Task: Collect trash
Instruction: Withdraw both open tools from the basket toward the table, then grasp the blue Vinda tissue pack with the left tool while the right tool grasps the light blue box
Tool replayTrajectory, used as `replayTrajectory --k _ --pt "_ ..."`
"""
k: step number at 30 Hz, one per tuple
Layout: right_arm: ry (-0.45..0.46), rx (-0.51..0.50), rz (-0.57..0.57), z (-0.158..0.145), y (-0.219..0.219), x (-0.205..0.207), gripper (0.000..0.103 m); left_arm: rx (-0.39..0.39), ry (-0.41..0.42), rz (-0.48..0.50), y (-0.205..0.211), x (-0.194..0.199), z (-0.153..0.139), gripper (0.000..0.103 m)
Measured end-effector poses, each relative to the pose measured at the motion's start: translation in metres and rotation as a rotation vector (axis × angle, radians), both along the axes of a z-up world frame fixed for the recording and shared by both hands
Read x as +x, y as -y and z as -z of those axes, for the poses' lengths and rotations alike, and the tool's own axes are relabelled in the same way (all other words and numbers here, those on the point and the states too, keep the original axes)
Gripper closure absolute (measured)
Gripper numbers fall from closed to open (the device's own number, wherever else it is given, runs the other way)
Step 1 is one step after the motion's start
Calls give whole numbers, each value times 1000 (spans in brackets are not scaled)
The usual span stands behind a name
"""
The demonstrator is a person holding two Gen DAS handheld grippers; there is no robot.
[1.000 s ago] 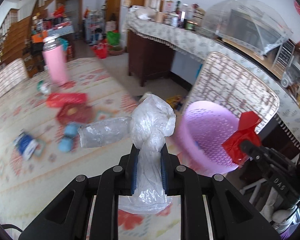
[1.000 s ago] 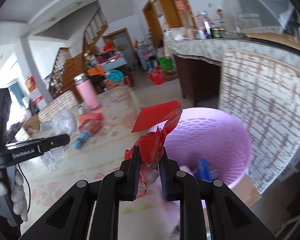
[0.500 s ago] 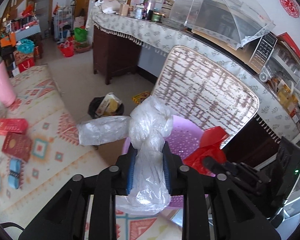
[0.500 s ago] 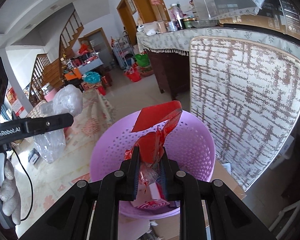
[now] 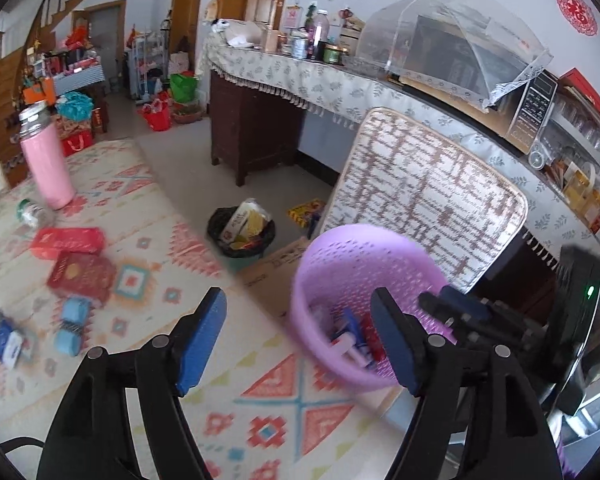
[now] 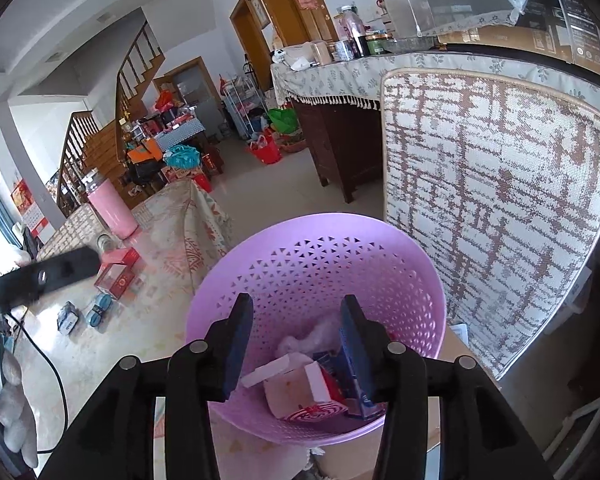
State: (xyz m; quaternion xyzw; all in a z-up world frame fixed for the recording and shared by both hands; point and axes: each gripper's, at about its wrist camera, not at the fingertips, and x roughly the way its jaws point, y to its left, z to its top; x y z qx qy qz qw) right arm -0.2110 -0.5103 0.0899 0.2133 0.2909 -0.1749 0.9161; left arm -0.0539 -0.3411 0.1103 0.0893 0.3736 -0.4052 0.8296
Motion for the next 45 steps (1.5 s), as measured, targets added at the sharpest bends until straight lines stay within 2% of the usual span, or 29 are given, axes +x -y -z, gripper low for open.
replayTrajectory --k 6,11,16,19,21,24,30,34,38,39,40,41,42,45 --pt "0 -20 -40 -8 -22 5 46 54 25 -107 -63 15 7 30" --pt "7 -33 -75 -13 -43 11 40 116 23 -270 -134 52 18 30" --pt "0 -25 -126 -9 -69 26 37 125 -97 -540 -216 113 41 29" --pt "-11 -6 -161 -3 -84 39 37 64 -210 -639 -253 145 57 29" --pt "-22 2 -181 1 -91 45 37 34 -249 -675 -265 159 64 29" --pt "-39 0 -210 6 -103 53 37 15 -279 -701 -270 178 71 26" --pt "-54 0 -228 12 -113 57 37 61 -284 -728 -253 206 85 24" --pt "-64 3 -236 15 -115 60 37 80 -313 -738 -241 214 94 24" --pt "-70 3 -252 16 -119 64 37 123 -285 -735 -233 209 95 24" --pt "-71 1 -258 16 -121 65 37 139 -277 -730 -232 206 95 29" --pt "-72 0 -266 16 -124 67 37 159 -264 -729 -231 203 94 42" --pt "-72 0 -271 16 -126 68 37 175 -255 -724 -231 201 94 45" --pt "-73 1 -280 16 -129 70 37 172 -259 -713 -233 198 93 49" --pt "-79 6 -308 15 -139 77 37 146 -263 -707 -244 181 87 49"
